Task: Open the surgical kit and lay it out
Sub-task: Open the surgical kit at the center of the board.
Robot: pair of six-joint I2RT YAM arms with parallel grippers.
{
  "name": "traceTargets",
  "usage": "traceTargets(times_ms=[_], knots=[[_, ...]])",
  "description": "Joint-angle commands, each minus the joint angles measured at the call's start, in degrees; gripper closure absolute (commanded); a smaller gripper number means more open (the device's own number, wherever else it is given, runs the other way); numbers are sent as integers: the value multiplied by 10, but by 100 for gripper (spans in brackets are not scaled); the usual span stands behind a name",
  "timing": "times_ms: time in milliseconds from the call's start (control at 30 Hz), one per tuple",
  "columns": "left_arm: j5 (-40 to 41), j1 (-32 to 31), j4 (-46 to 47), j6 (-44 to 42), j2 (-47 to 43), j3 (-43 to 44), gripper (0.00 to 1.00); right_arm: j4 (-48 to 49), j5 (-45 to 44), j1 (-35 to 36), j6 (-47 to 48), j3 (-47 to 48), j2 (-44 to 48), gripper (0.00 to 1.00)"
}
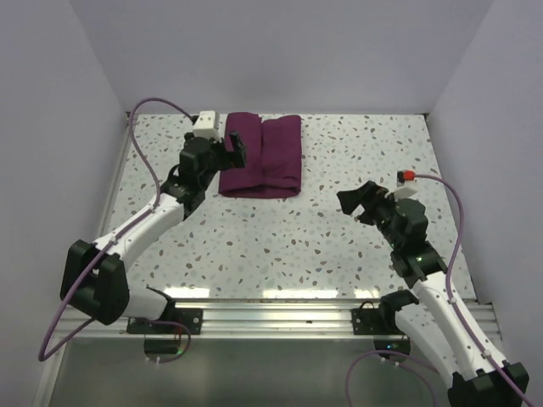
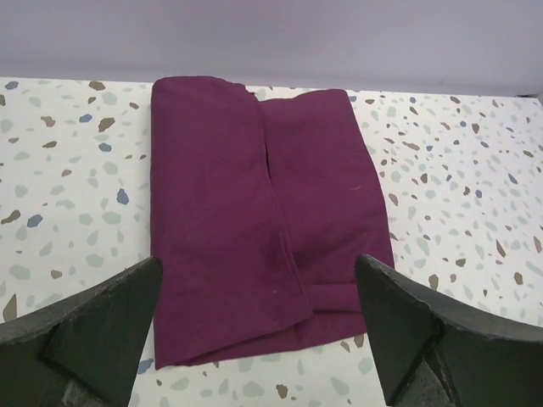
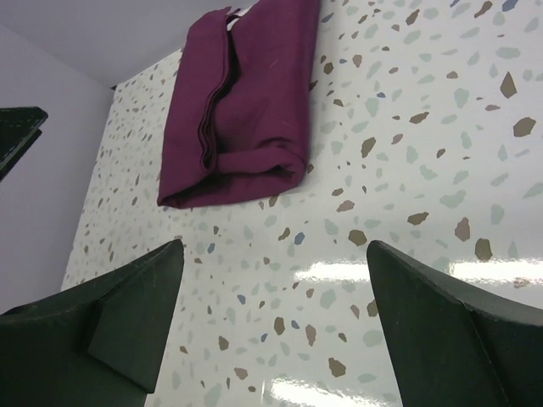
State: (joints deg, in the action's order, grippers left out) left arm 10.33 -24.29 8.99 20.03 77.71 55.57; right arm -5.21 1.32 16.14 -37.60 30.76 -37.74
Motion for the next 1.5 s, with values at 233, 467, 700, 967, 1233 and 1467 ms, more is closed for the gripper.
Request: traceTargets(times_ms=[233,467,700,967,1233,1467], knots=[[279,-137,-161,-44,199,216,3,-45,-15,2,21,31,-17,8],[312,-184,-191,-23,313,238,11,-49,-4,2,33,29,-13,8],[332,-187,-173,-6,339,214,13,-46,-7,2,32,29,-31,8],[353,-183,-175,-18,393,246,19,-41,-12,1,29,27,-49,8],[368,-164,-179,2,399,247,27,-35,-12,2,26,24,-67,9],[384,-157,-170,-7,359,238,31,-30,-12,2,24,22,-74,9]])
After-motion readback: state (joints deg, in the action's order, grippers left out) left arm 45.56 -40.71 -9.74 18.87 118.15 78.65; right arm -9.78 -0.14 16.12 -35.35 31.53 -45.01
